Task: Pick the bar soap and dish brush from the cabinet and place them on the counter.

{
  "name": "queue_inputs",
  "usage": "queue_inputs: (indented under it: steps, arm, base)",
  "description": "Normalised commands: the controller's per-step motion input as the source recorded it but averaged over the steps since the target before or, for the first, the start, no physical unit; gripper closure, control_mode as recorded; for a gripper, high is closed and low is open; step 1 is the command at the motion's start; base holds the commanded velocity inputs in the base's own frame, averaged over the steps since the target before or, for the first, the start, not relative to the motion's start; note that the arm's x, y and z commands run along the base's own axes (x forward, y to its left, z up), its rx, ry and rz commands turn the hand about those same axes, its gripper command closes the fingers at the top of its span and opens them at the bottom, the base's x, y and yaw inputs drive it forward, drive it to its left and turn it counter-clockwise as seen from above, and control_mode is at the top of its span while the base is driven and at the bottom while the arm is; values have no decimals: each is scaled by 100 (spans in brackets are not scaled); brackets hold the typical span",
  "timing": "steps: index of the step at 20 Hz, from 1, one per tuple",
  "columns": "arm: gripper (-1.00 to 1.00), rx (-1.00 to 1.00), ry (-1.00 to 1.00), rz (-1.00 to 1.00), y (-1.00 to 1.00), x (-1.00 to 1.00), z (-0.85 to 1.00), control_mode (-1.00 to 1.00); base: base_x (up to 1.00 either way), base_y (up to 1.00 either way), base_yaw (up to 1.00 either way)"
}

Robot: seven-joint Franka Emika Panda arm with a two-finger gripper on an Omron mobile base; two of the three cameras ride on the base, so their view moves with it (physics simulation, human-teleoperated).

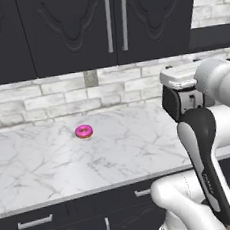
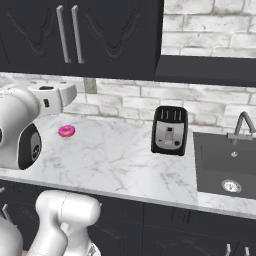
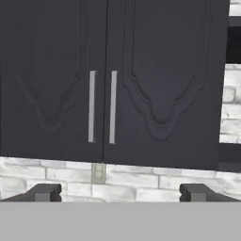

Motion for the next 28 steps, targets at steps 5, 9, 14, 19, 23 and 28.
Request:
queue_inputs:
  steps: [5, 9, 14, 19, 23, 28]
  arm:
    - [-100, 0, -10, 0, 13, 0, 16, -100]
    - [-100, 0, -9, 0, 22, 1, 13, -100]
    - [-100, 0, -10, 0, 16, 4, 10, -100]
    - [-100, 0, -9, 0, 5, 6, 8, -100]
    - [-100, 0, -9, 0, 0, 12, 8, -100]
    - [-100, 0, -3, 0, 0, 24, 5, -100]
  base:
    - [0, 0, 0]
    - [0, 0, 0]
    - [0, 0, 0]
    - [0, 0, 0]
    - [0, 0, 0]
    - [0, 0, 0]
